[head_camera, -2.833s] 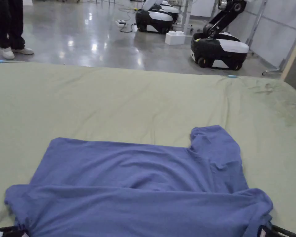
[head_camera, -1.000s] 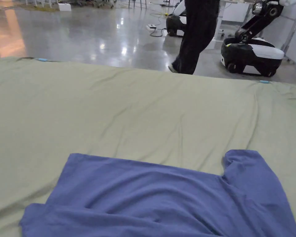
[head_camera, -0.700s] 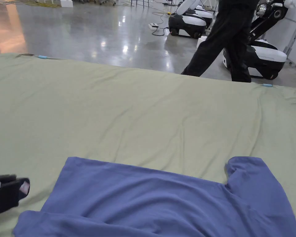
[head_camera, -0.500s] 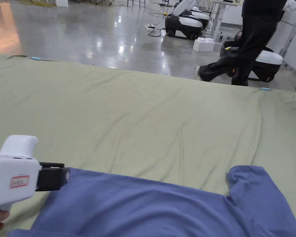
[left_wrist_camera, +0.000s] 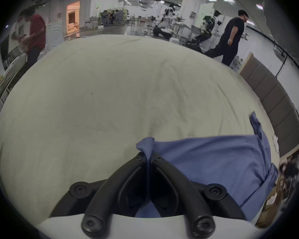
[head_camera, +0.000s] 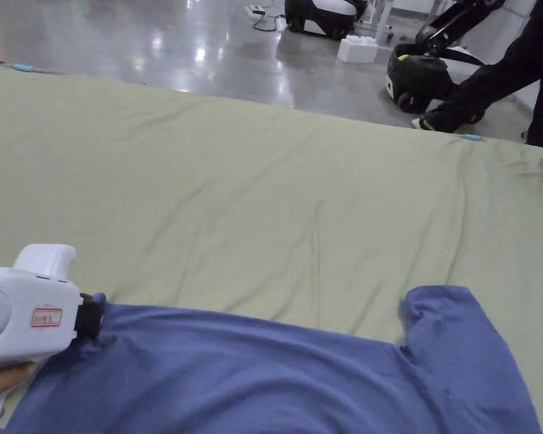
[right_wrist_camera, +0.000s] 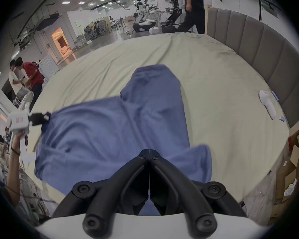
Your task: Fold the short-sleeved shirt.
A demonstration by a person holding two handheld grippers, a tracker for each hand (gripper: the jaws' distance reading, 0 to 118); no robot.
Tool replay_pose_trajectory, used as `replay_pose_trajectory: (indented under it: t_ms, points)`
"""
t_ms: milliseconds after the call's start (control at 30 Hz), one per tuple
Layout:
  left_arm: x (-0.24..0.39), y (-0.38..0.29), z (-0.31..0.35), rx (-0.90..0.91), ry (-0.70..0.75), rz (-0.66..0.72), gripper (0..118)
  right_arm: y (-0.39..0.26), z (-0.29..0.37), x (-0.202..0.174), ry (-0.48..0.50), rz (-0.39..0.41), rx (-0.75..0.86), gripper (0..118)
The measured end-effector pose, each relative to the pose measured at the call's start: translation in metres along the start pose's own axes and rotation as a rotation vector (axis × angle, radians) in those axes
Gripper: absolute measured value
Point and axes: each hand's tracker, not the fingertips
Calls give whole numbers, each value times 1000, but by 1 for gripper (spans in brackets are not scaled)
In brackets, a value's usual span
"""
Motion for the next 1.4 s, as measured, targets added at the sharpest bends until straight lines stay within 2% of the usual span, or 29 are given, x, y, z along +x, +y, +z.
replay_pose_trajectory:
  t_ms: [67, 100, 167, 200, 233, 333, 433, 500, 533, 600, 667, 733, 800, 900, 1000, 1167, 1300, 1400]
  points:
    - [0, -7, -14, -83, 19, -23, 4, 22, -13, 8, 15, -23, 46, 4]
    - [-2, -13, -21, -77, 9, -9, 4, 32, -21, 13, 21, -46, 68, 9]
    - [-3, -16, -21, -26, -1, 15, 4, 57, -41, 24, 13, -67, 61, 67]
    - [-4, -16, -19, -24, -8, 24, 4, 67, -51, 29, 17, -77, 50, 85]
    - [-4, -16, -18, -23, -11, 28, 4, 77, -62, 34, 9, -93, 26, 85]
    - [-2, -13, -17, -36, -18, 39, 4, 100, -95, 53, -51, -129, -35, 85]
    - [4, -9, -17, -56, -3, 26, 4, 111, -120, 60, -113, -96, -114, 85]
    - [7, -9, -17, -60, 9, 1, 4, 112, -134, 61, -115, -52, -172, 81]
    - [8, -9, -17, -59, 13, -8, 4, 111, -140, 60, -112, -38, -197, 63]
    - [9, -8, -16, -59, 17, -8, 4, 107, -147, 55, -113, -20, -226, 8]
    - [12, -10, -14, -47, 27, 4, 4, 102, -143, 47, -20, 0, -182, 7]
    - [12, -9, -8, -41, 32, 18, 4, 100, -135, 39, -64, 57, -163, 7]
    - [10, -7, 5, -41, 27, 25, 4, 100, -119, 39, -58, 90, -123, 7]
    - [3, -16, 46, -18, 10, 22, 4, 93, -72, 50, -24, -1, -37, 7]
    - [-8, -34, 96, 37, -48, 45, 4, 71, -18, 60, 44, -45, 48, 7]
    - [-24, -82, 162, 62, -90, 117, 4, 4, 56, 65, 47, -87, 85, 7]
    - [-28, -122, 165, 16, -74, 127, 4, -51, 65, 59, 4, -110, 51, 7]
    - [-26, -149, 145, -76, -48, 150, 4, -81, 46, 61, -47, -143, -31, 7]
